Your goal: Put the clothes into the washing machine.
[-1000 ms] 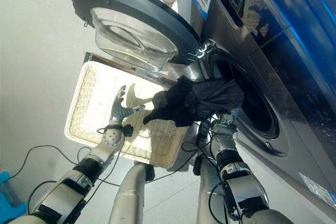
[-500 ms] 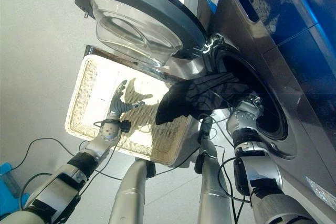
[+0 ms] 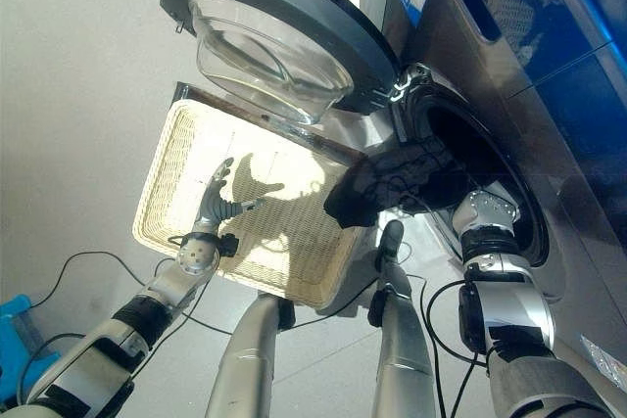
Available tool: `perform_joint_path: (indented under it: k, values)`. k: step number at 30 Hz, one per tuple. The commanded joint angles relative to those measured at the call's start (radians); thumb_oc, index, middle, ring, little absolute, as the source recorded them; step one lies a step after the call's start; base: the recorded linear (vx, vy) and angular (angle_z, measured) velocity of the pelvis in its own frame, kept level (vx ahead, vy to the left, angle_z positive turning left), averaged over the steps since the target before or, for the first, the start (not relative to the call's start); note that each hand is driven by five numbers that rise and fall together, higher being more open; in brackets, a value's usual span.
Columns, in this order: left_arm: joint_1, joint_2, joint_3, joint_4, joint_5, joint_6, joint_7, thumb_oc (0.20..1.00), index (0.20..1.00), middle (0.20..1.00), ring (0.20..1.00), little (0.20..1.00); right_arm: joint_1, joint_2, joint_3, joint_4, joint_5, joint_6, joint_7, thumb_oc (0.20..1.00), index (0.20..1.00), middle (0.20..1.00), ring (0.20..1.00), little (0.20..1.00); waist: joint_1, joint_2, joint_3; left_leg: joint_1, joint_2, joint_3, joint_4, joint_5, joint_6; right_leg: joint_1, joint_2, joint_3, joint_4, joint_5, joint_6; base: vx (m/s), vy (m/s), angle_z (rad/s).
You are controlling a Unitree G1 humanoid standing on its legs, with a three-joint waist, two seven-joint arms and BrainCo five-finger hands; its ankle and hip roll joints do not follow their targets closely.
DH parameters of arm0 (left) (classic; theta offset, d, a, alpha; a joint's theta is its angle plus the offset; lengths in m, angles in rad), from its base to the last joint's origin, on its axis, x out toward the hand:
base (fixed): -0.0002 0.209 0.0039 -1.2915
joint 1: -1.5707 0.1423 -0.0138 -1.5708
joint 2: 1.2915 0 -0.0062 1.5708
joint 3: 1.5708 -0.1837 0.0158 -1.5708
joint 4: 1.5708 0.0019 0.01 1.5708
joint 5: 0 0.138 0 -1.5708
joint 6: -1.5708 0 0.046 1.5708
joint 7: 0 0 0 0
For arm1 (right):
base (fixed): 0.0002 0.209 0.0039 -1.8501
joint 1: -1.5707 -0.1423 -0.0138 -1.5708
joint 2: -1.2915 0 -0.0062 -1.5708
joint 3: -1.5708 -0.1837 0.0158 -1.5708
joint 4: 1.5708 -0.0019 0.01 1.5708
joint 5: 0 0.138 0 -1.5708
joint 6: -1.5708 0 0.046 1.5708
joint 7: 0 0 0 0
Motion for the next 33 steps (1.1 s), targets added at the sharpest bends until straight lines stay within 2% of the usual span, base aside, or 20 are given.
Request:
perform_joint_path:
  k: [1,2,3,4,5,8,10,11,12,13,15,17,21,25,28,33]
  values:
    - [0.020,-0.010,0.003,-0.051,-0.019,-0.022,0.034,1.000,1.000,1.000,1.000,1.000,-0.012,-0.199,0.016,-0.007,-0.005,-0.049,-0.052,0.200,0.200,0.200,0.200,0.200,-0.036,0.071,-0.028,0.012,-0.072,0.043,-0.031,-0.025,-0.020,0.014,-0.022,-0.068,0.149,-0.118,0.125,0.00,0.000,0.00]
    - [0.020,-0.013,0.002,-0.050,-0.019,-0.022,0.035,1.000,1.000,1.000,1.000,1.000,-0.017,-0.200,0.026,0.006,-0.033,-0.033,-0.083,0.316,0.316,0.316,0.316,0.316,-0.036,0.073,-0.028,0.014,-0.073,0.044,-0.032,-0.024,-0.020,0.015,-0.022,-0.067,0.150,-0.119,0.124,0.00,0.000,0.00]
    - [0.024,-0.017,-0.001,-0.050,-0.018,-0.022,0.036,1.000,1.000,1.000,1.000,1.000,-0.014,-0.201,0.040,0.034,-0.154,0.033,-0.156,1.000,1.000,1.000,1.000,1.000,-0.035,0.074,-0.028,0.023,-0.073,0.042,-0.031,-0.032,-0.021,0.022,-0.022,-0.066,0.155,-0.128,0.127,0.00,0.000,0.00]
    - [0.024,-0.019,-0.002,-0.051,-0.016,-0.021,0.037,1.000,1.000,1.000,1.000,1.000,-0.017,-0.202,0.048,0.040,-0.213,0.057,-0.204,1.000,1.000,1.000,1.000,1.000,-0.034,0.074,-0.028,0.023,-0.073,0.041,-0.031,-0.032,-0.020,0.022,-0.021,-0.065,0.156,-0.129,0.126,0.00,0.000,0.00]
    - [0.016,-0.022,0.001,-0.051,-0.016,-0.019,0.038,1.000,1.000,1.000,1.000,1.000,-0.030,-0.203,0.076,0.056,-0.349,0.166,-0.309,1.000,1.000,1.000,1.000,1.000,-0.032,0.075,-0.028,0.014,-0.073,0.043,-0.033,-0.022,-0.017,0.014,-0.021,-0.067,0.153,-0.122,0.121,0.00,0.000,0.00]
    - [0.000,-0.026,0.008,-0.034,-0.015,-0.020,0.025,1.000,1.000,1.000,1.000,1.000,-0.040,-0.233,0.140,0.176,-0.634,0.432,-0.498,1.000,1.000,1.000,1.000,1.000,-0.027,0.074,-0.028,0.021,-0.072,0.043,-0.038,-0.023,-0.016,0.020,-0.019,-0.069,0.154,-0.130,0.120,0.00,0.000,0.00]
    - [-0.012,-0.026,0.005,-0.026,-0.014,-0.014,0.021,1.000,1.000,1.000,1.000,1.000,-0.046,-0.256,0.198,0.239,-0.852,0.554,-0.597,1.000,1.000,1.000,1.000,1.000,-0.021,0.070,-0.028,0.019,-0.070,0.043,-0.040,-0.020,-0.012,0.020,-0.018,-0.073,0.152,-0.127,0.119,0.00,0.000,0.00]
    - [-0.014,-0.026,0.006,-0.025,-0.014,-0.013,0.021,1.000,1.000,1.000,1.000,1.000,-0.050,-0.260,0.207,0.245,-0.851,0.553,-0.616,1.000,1.000,1.000,1.000,1.000,-0.021,0.070,-0.028,0.017,-0.069,0.043,-0.040,-0.019,-0.011,0.019,-0.018,-0.074,0.152,-0.127,0.119,0.00,0.000,0.00]
    - [-0.015,-0.031,0.003,-0.023,-0.007,-0.012,0.024,1.000,1.000,1.000,1.000,1.000,-0.060,-0.265,0.226,0.260,-0.947,0.612,-0.636,1.000,1.000,1.000,1.000,1.000,-0.018,0.070,-0.028,0.015,-0.068,0.043,-0.040,-0.018,-0.010,0.018,-0.019,-0.077,0.153,-0.126,0.119,0.00,-0.031,0.02]
    - [-0.016,-0.032,0.010,-0.006,-0.002,-0.026,0.011,1.000,1.000,1.000,1.000,1.000,-0.089,-0.292,0.281,0.290,-1.010,0.730,-0.725,1.000,1.000,1.000,1.000,1.000,-0.011,0.069,-0.028,0.009,-0.068,0.045,-0.037,-0.018,-0.007,0.013,-0.020,-0.084,0.155,-0.127,0.118,0.00,-0.030,0.00]
    - [-0.013,-0.034,0.014,0.001,0.004,-0.038,0.004,1.000,1.000,1.000,1.000,1.000,-0.105,-0.313,0.307,0.325,-1.049,0.856,-0.813,1.000,1.000,1.000,1.000,1.000,-0.006,0.072,-0.028,0.003,-0.069,0.044,-0.033,-0.019,-0.005,0.007,-0.018,-0.085,0.161,-0.129,0.117,0.00,0.000,0.00]
    - [-0.008,-0.038,0.015,-0.003,0.015,-0.044,0.004,1.000,1.000,1.000,1.000,1.000,-0.114,-0.325,0.321,0.352,-1.071,0.909,-0.852,1.000,1.000,1.000,1.000,1.000,0.000,0.074,-0.028,-0.002,-0.071,0.041,-0.029,-0.021,-0.002,0.005,-0.020,-0.089,0.163,-0.132,0.116,0.00,0.000,0.00]
    - [0.004,-0.049,0.007,-0.010,0.025,-0.055,0.008,1.000,1.000,1.000,1.000,1.000,-0.139,-0.334,0.351,0.379,-1.183,1.000,-1.002,1.000,1.000,1.000,1.000,1.000,0.011,0.085,-0.028,-0.009,-0.076,0.034,-0.021,-0.029,0.005,-0.002,-0.023,-0.092,0.174,-0.138,0.116,0.00,-0.008,0.05]
    - [0.016,-0.061,0.004,-0.016,0.029,-0.064,0.005,1.000,1.000,1.000,1.000,1.000,-0.158,-0.334,0.386,0.391,-1.268,1.082,-1.071,1.000,1.000,1.000,1.000,1.000,0.017,0.097,-0.028,-0.014,-0.082,0.030,-0.017,-0.032,0.009,-0.009,-0.026,-0.088,0.177,-0.140,0.117,0.00,0.001,0.01]
    - [0.023,-0.062,0.007,-0.026,0.032,-0.070,0.002,1.000,1.000,1.000,1.000,1.000,-0.156,-0.327,0.411,0.367,-1.337,1.102,-1.067,1.000,1.000,1.000,1.000,1.000,0.015,0.102,-0.028,-0.014,-0.082,0.033,-0.020,-0.034,0.011,-0.012,-0.024,-0.083,0.176,-0.143,0.116,0.00,0.030,0.00]
    - [0.035,-0.068,0.008,-0.039,0.034,-0.069,0.010,1.000,1.000,1.000,1.000,1.000,-0.131,-0.309,0.427,0.321,-1.485,1.074,-1.070,1.000,1.000,1.000,1.000,1.000,0.008,0.103,-0.028,-0.018,-0.084,0.034,-0.015,-0.038,0.013,-0.019,-0.020,-0.073,0.180,-0.146,0.116,0.00,0.016,0.00]
